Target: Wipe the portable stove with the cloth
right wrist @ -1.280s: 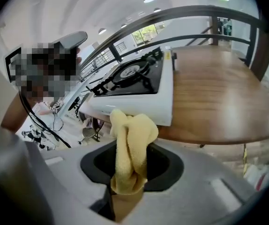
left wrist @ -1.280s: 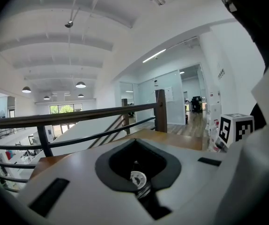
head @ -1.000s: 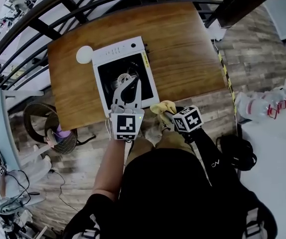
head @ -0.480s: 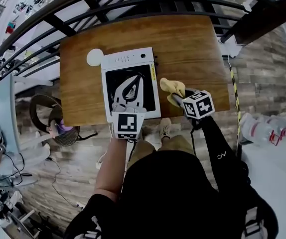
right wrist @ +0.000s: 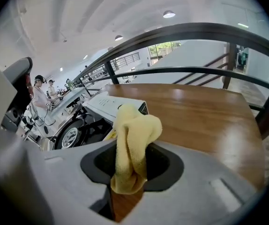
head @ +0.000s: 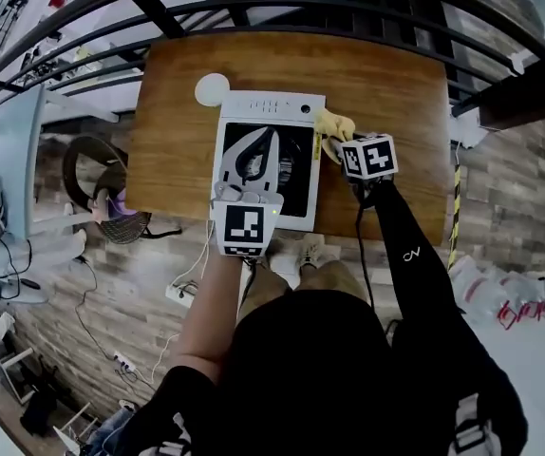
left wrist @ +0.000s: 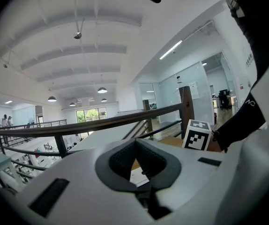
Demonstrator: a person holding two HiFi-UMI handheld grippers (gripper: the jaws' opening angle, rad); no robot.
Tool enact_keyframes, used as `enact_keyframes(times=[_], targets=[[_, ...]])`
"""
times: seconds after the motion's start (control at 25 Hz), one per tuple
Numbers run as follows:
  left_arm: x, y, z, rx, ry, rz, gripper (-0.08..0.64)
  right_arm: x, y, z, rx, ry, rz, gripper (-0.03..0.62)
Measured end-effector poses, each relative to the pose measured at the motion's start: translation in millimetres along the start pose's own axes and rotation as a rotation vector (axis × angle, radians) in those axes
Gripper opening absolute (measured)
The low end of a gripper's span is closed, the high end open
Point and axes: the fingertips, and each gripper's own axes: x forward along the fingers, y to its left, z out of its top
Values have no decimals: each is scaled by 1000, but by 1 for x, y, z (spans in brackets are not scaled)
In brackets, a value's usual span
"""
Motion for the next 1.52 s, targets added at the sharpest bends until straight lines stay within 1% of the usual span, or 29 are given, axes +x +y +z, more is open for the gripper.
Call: enact_keyframes(times=[0.2,0.4,0.56,0.64,0.8,0.88,1.04,1.16,1.24,1.32,1.4,1.52], targets=[[-10,1,-12,-13,20,22,8,-4,20,-36,1,43,60,123],[-22,-8,-24,-14,39,14,8,-17,44,-100,0,133,102,123],[-35,-15,-32,-19,48,7,8,-30,69,-147,-12,187,156,123],[-42,-17,-35,-25,52,8,7,-38,83,-162,-43,211,183,123],[-57,-22,-43,-22,65,-1,6,-53,112,-182,-135,252,246,123],[-64,-21,-50,-18,78,-2,8,-56,117,-187,-155,264,251,123],[-74,-10,-58,-22,84,5,8,-55,107,-179,-141,259,201,123],[-77,2,-61,7,81,-2,8,-58,89,-158,-88,212,116,123],[-78,18,-63,0,75,3,6,-59,81,-136,-58,163,66,123],[-78,36,-65,-28,67,4,8,-60,81,-110,-50,117,30,123],[-77,54,-65,-43,59,-8,8,-59,87,-82,-39,66,0,123],[-74,83,-65,-44,44,-40,8,-56,105,-34,2,-35,-36,123]])
